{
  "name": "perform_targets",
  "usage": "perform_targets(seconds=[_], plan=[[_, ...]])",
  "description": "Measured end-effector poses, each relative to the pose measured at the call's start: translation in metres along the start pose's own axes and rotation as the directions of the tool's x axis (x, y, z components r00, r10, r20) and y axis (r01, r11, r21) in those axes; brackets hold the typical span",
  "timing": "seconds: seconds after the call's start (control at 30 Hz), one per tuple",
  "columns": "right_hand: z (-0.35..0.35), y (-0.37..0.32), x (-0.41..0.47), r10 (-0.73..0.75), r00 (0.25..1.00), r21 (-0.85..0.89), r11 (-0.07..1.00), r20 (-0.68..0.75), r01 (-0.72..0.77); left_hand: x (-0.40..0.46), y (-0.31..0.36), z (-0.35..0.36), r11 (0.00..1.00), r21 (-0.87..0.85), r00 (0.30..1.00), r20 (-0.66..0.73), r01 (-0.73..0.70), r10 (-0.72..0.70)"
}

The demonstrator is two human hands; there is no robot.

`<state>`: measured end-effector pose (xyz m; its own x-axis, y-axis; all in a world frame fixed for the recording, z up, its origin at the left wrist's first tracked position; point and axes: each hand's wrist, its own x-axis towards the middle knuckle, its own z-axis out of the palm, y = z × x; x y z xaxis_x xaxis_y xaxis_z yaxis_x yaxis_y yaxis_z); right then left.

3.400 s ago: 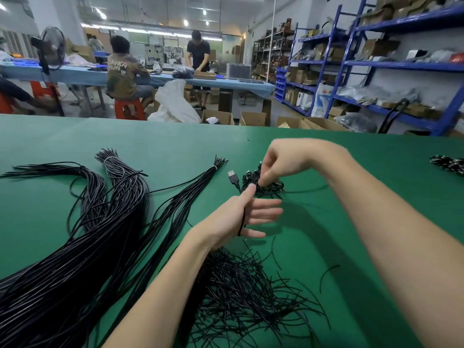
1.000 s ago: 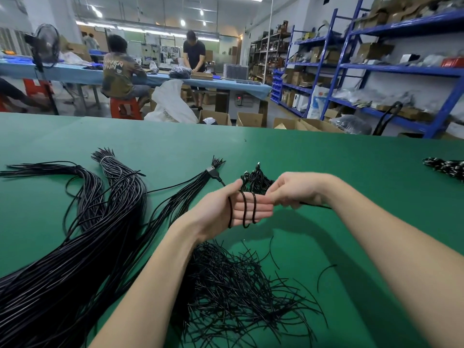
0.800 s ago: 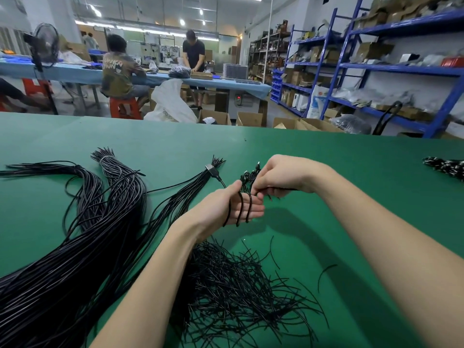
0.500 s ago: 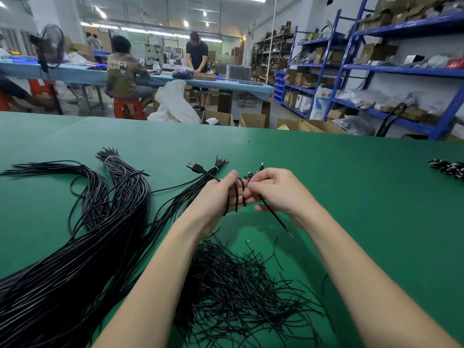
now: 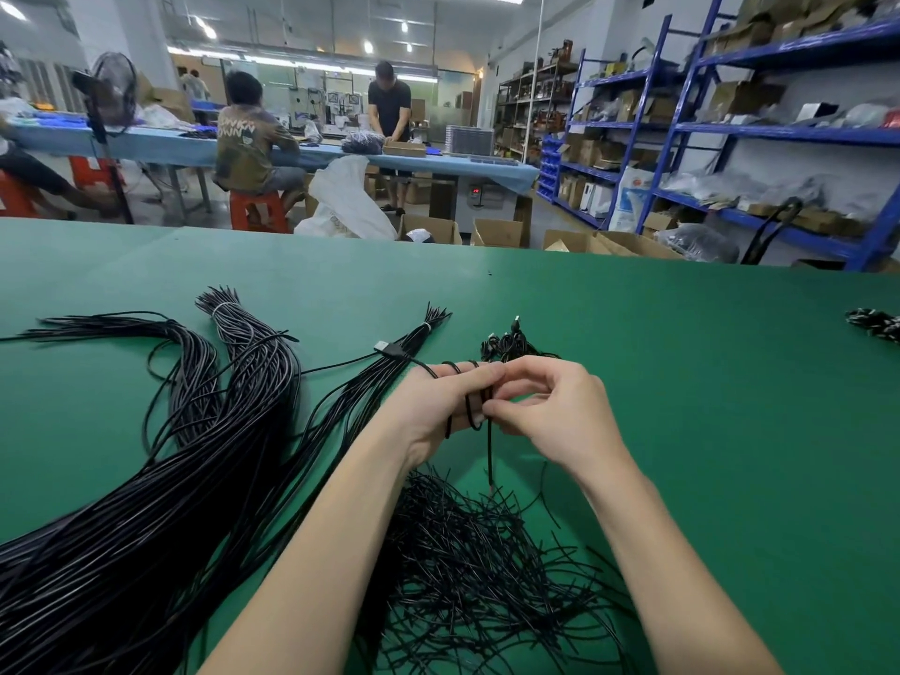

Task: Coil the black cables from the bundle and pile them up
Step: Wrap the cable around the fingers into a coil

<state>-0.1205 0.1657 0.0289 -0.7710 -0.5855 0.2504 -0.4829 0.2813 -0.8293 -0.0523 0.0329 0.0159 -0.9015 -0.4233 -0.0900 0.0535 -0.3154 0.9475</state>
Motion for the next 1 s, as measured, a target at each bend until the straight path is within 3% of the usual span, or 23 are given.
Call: perform_targets(seconds=[0.37,0.6,0.83,1.0], plan=[[-0.005,0.004,0.003,-0.111,0.993,-0.038,0.993,-0.049,0.109,-0.002,0.002,-0.001,0.989,0.148,1.0,0.03,0.003,-0.007],[-0.006,0.013,0.009,-0.008,0.999,0.085,0.996,-0.044,0.012,-0.007,0.004,-0.006,0.961,0.276,0.993,0.11,0.017,-0.049],[-0.006,0.011,0.012,0.07,0.996,0.266,0.96,0.054,-0.082,-0.011,0.005,-0.009,0.964,0.266,0.982,0.179,0.012,-0.061],[-0.023,0.015,0.011,0.074,0.967,0.387,0.907,0.244,-0.167,-0.011,0.006,-0.01,0.964,0.266,0.976,0.207,0.003,-0.06]])
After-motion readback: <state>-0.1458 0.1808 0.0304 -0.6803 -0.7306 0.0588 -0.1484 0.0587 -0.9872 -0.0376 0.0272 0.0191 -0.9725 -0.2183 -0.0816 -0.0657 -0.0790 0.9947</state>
